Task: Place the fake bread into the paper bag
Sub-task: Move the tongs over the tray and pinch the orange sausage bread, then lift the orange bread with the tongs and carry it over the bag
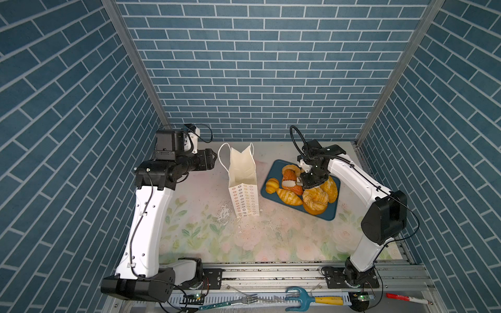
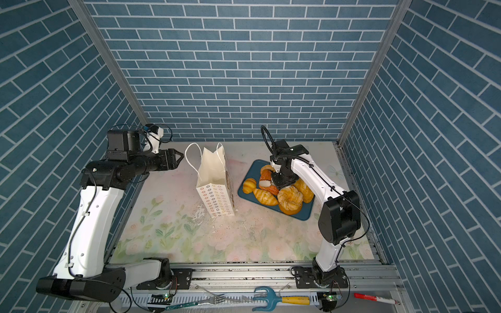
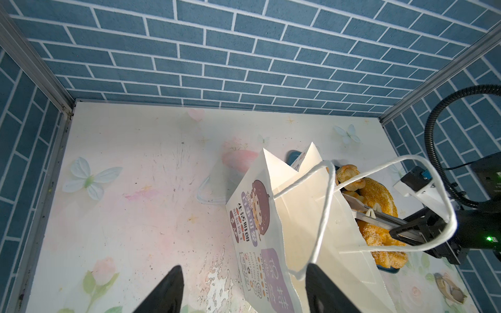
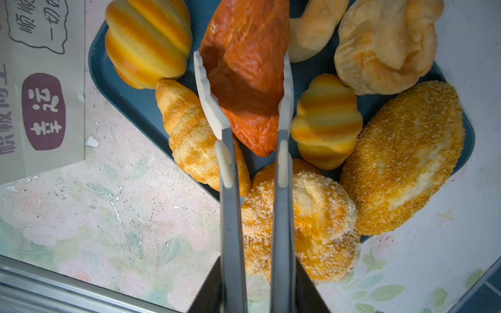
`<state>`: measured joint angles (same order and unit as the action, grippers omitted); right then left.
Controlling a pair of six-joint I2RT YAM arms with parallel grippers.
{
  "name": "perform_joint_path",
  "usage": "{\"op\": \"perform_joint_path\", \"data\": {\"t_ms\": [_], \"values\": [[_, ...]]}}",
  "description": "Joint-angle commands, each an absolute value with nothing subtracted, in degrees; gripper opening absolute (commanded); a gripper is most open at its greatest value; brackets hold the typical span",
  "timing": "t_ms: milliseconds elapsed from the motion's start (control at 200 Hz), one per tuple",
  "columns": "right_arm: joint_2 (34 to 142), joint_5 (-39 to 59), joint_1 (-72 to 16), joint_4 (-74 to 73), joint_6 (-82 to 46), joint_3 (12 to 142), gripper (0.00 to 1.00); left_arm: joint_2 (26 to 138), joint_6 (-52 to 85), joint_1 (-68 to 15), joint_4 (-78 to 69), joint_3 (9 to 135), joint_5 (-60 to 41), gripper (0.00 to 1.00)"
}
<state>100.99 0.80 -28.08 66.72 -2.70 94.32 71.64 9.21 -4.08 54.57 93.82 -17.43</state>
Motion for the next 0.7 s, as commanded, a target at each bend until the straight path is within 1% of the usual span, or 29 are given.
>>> {"op": "perform_joint_path", "data": {"t_ms": [0,160,355,465,695], "values": [[98.1,-1.0,-28.4,65.2,-3.8,97.4,0.28,71.7,11.2,-4.6,52.6,93.9,-19.3,0.73],[94.8,-4.2,-28.5,62.7,-5.4,97.6,0.24,71.7,11.9,-5.0,52.1,94.5,-20.1,0.73],[91.5,-6.5,-28.4,60.5,-7.2,96.7,0.24,71.7,12.1,-6.1,51.1,93.7,-20.3,0.73],[89.8,-6.6,-28.4,59.2,-7.7,96.7,0.24,71.4,13.2,-6.2,48.8,92.3,-22.0,0.73],[86.9,-5.5,-28.5,58.8,-9.1,98.7,0.24,73.1,13.2,-6.2,49.4,93.3,-21.0,0.73]]}}
